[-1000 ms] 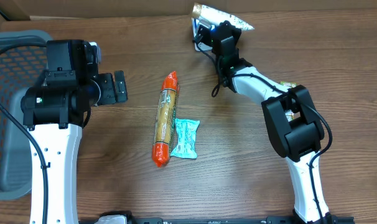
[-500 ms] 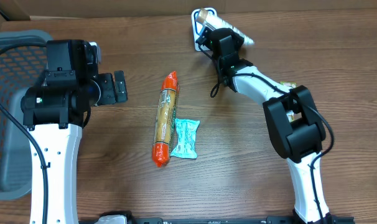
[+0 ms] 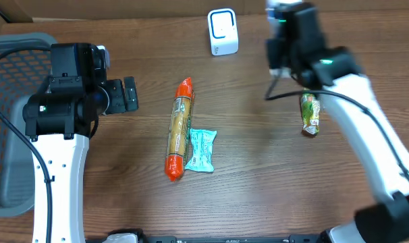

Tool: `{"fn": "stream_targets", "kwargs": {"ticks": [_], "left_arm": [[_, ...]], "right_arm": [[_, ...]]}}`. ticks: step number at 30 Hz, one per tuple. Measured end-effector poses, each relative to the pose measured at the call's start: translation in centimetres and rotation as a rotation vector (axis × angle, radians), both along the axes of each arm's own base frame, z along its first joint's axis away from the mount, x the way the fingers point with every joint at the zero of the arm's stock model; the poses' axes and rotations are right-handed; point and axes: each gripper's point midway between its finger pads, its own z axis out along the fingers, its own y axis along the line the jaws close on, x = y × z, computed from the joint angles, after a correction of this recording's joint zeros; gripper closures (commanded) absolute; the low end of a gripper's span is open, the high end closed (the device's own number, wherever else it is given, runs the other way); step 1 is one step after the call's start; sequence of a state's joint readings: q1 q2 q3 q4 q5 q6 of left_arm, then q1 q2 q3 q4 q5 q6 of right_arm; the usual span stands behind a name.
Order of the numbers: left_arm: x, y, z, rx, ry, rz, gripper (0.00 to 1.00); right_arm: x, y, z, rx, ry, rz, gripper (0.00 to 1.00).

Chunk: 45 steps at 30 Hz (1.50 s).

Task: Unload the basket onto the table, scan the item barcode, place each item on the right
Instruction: 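Carry the tube right and lay it beside the green tea carton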

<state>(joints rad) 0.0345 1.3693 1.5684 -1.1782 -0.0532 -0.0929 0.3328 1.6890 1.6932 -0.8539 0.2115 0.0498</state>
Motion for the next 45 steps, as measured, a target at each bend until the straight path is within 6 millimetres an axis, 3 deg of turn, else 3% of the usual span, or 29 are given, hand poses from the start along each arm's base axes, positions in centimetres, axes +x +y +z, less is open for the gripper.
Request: {"fn": "stream_targets", "kwargs": {"ticks": [3, 8, 14, 19, 22, 25, 27, 29, 32, 41, 45], "left_arm": [[0.0, 0.0, 0.0, 0.000, 0.000, 0.000, 0.00], [0.0, 0.0, 0.0, 0.000, 0.000, 0.000, 0.00], [0.0, 0.0, 0.0, 0.000, 0.000, 0.000, 0.00], [0.0, 0.0, 0.0, 0.000, 0.000, 0.000, 0.00], [0.0, 0.0, 0.0, 0.000, 0.000, 0.000, 0.01], [0.0, 0.0, 0.0, 0.000, 0.000, 0.000, 0.00], [0.0, 0.0, 0.0, 0.000, 0.000, 0.000, 0.01], [0.0, 0.0, 0.0, 0.000, -0.001, 0.000, 0.00], [0.0, 0.0, 0.0, 0.000, 0.000, 0.000, 0.00], [0.0, 0.0, 0.0, 0.000, 0.000, 0.000, 0.00], [0.0, 0.0, 0.0, 0.000, 0.000, 0.000, 0.01]], "right_arm": [[-2.2, -2.5, -1.7, 0.116, 0.141, -0.124, 0.96], [-2.0, -4.6, -8.8, 0.235, 0.292, -0.262, 0.96], [-1.8, -3.8, -17.9, 0.340, 0.410, -0.255, 0.96], [-2.4, -3.1, -21.7, 0.382, 0.491, -0.276, 0.96], [-2.5, -3.8, -22.2, 0.416, 0.512, -0.342, 0.96], [-2.7, -6.0, -22.4, 0.447, 0.529, -0.442, 0.95], [-3.0, -7.7, -22.6, 0.462, 0.542, -0.502, 0.87], [-3.5, -9.2, -22.8, 0.472, 0.560, -0.560, 0.69], [-4.5, -10.8, -23.1, 0.455, 0.593, -0.600, 0.59], [-6.6, -10.9, -23.0, 0.397, 0.682, -0.553, 0.41], [-6.7, -10.2, -20.2, 0.410, 0.705, -0.490, 0.12]]}}
